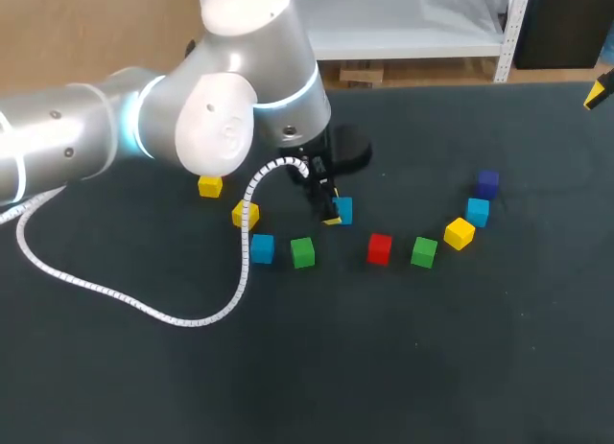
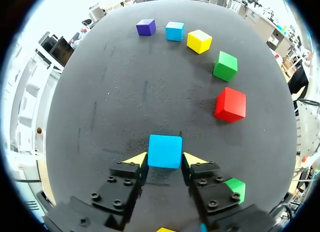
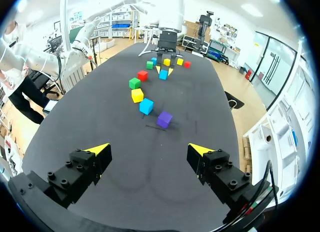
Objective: Place the blue cubes, place green cubes on the blue cubes, place the yellow cubes on the green cubes, then place the red cubes on the yellow cubes, and place purple cube on the red cubes.
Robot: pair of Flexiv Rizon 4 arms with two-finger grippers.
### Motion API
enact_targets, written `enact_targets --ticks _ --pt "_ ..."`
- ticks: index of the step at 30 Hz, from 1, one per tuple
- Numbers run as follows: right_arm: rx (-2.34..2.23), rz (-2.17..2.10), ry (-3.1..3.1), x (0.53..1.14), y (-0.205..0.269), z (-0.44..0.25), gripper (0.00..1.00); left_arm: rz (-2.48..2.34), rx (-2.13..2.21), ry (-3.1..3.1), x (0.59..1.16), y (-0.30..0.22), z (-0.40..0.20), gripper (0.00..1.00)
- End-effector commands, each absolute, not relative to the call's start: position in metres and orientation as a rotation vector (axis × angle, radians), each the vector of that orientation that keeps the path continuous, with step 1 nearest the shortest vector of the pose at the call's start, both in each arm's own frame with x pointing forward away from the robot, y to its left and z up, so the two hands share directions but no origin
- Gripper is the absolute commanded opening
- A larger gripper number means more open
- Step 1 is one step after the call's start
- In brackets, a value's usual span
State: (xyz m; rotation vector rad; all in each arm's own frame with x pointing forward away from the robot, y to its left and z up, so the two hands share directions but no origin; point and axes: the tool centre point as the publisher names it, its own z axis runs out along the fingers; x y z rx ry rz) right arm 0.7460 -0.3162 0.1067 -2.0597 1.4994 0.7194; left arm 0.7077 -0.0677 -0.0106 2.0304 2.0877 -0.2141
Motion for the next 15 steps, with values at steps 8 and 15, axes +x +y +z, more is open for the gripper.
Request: enact_targets --ticks 8,15 --pt "-2.059 0.719 1.499 0.746 -0.316 0.107 1.0 -0.223 1.977 2.127 0.708 -0.058 0.002 1.0" --pt "-2.059 0.719 1.499 0.746 -0.316 0.107 1.0 -0.189 1.869 2.178 0.699 -0.03 0.037 1.0"
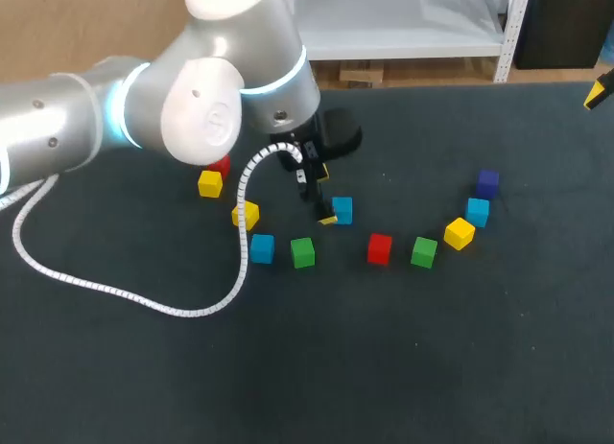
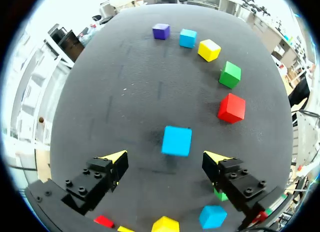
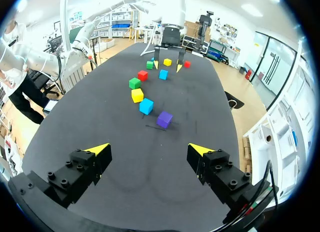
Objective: Place the blue cubes, place green cubes on the blue cubes, place the yellow cubes on the green cubes, then place the red cubes on the yellow cubes, and place purple cube on the red cubes.
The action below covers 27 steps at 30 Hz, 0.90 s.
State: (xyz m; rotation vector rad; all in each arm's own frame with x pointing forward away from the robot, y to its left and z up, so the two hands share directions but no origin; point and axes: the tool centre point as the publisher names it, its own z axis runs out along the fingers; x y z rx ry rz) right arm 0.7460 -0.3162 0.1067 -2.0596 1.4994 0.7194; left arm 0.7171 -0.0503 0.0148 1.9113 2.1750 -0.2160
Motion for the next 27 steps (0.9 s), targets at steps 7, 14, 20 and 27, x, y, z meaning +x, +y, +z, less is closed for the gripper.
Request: enact_targets --ticks 7,14,20,27 --pt "-2.059 0.719 1.499 0.746 -0.316 0.107 1.0 -0.166 1.833 2.192 0.676 0.004 0.066 1.0" --pt "-2.059 0.719 1.499 0.746 -0.316 0.107 1.0 -0.179 1.922 2.138 0.648 0.032 0.071 1.0" --pt "-2.059 0.719 1.499 0.746 -0.316 0.107 1.0 -0.207 1.952 2.127 0.635 0.051 0.063 1.0" --pt "-2.059 0.719 1.499 0.746 -0.316 0.107 1.0 -0.201 2.037 2.059 0.628 0.06 0.046 1.0"
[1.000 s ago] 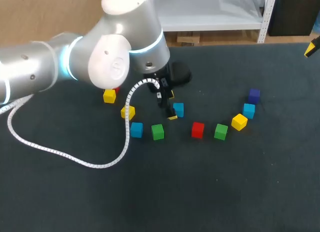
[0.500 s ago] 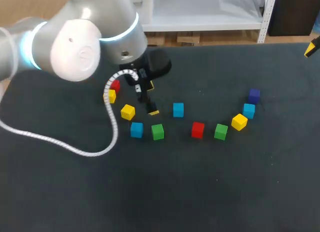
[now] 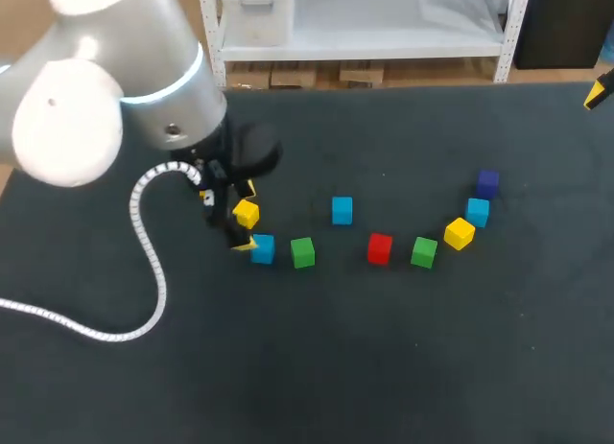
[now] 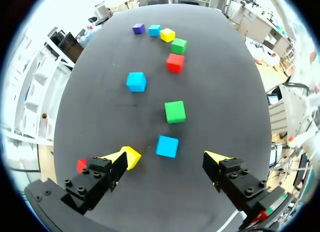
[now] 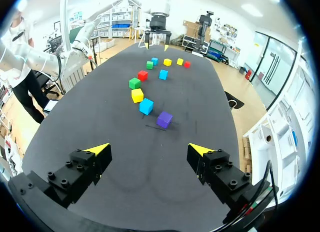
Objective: Place the blue cubes, place green cubes on the blue cubes, place the yellow cubes on the green cubes, then place the red cubes on the yellow cubes, and place purple cube on the red cubes.
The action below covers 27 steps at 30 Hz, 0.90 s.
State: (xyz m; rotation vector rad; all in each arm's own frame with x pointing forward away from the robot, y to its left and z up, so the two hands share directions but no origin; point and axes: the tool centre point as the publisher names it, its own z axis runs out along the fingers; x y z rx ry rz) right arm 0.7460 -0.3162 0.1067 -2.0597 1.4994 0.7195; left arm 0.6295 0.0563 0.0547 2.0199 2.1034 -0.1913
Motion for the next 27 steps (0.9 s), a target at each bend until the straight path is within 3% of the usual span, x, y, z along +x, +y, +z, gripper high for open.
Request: enact_targets --ticks 1,24,27 --pt "-2.059 0.719 1.499 0.746 -0.316 0.107 1.0 -0.208 2.043 2.05 0.628 0.061 0.043 1.0" --pt "-2.059 0.719 1.499 0.746 -0.316 0.107 1.0 -0.221 2.155 1.948 0.646 0.043 0.009 1.0" --pt "-2.059 0.719 1.499 0.746 -0.316 0.107 1.0 -0.226 2.162 1.947 0.645 0.042 0.005 0.94"
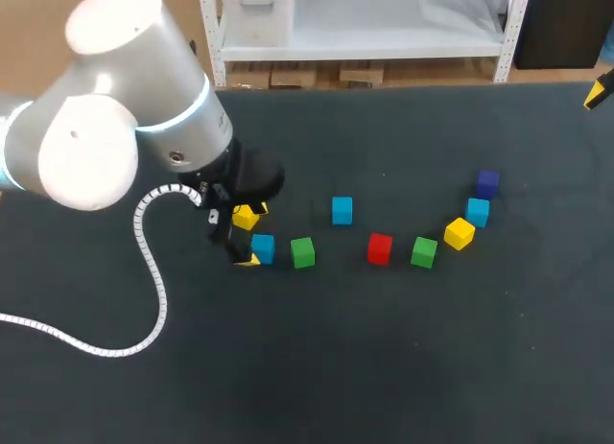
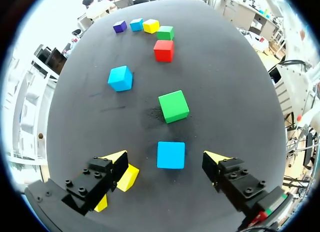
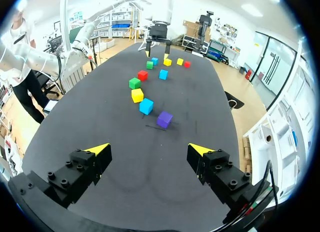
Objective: Place the blue cubes, place green cubes on the blue cubes, place the yellow cubes on the green cubes, then place the red cubes on the yellow cubes, and place purple cube on the red cubes.
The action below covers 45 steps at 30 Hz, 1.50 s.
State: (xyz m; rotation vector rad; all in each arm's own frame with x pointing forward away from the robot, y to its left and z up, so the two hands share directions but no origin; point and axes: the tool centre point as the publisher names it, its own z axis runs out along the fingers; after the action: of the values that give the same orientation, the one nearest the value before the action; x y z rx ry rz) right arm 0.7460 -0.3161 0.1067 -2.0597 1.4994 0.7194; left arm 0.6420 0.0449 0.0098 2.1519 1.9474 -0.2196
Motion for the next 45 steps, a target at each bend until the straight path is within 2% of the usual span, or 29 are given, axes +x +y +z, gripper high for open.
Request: enact_targets --ticks 1,5,7,11,15,16,18,19,20,21,31,45 --pt "-2.059 0.719 1.499 0.746 -0.316 0.107 1.0 -0.226 2.164 1.946 0.644 0.042 0.004 0.92" --pt "-2.059 0.719 1.499 0.746 -0.316 0.107 1.0 -0.232 2.163 1.956 0.645 0.046 -0.003 0.87" --pt "-2.059 0.719 1.499 0.746 -0.316 0.107 1.0 -0.232 2.16 1.962 0.645 0.047 -0.005 0.79" --pt "-2.059 0.719 1.499 0.746 -0.316 0.107 1.0 -0.23 2.157 1.968 0.646 0.049 -0.009 0.74" --pt "-2.059 0.719 1.499 0.746 -0.316 0.107 1.0 -0.231 2.16 1.973 0.646 0.049 -0.013 0.63" --pt "-2.059 0.719 1.499 0.746 -0.316 0.107 1.0 -0.232 2.16 1.975 0.645 0.049 -0.014 0.5" --pt "-2.059 0.719 1.499 0.746 -0.316 0.107 1.0 -0.235 2.161 1.977 0.644 0.048 -0.015 0.37" --pt "-2.059 0.719 1.499 0.746 -0.316 0.107 1.0 -0.237 2.162 1.976 0.643 0.047 -0.015 0.27" --pt "-2.059 0.719 1.499 0.746 -0.316 0.107 1.0 -0.238 2.163 1.975 0.643 0.046 -0.014 0.09" --pt "-2.059 0.719 1.499 0.746 -0.316 0.107 1.0 -0.238 2.162 1.973 0.642 0.046 -0.014 0.0" --pt "-2.059 0.719 1.499 0.746 -0.316 0.107 1.0 -0.234 2.109 1.999 0.646 0.045 0.002 0.0" --pt "-2.059 0.719 1.499 0.746 -0.316 0.107 1.0 -0.212 2.088 1.996 0.691 0.021 0.01 0.0"
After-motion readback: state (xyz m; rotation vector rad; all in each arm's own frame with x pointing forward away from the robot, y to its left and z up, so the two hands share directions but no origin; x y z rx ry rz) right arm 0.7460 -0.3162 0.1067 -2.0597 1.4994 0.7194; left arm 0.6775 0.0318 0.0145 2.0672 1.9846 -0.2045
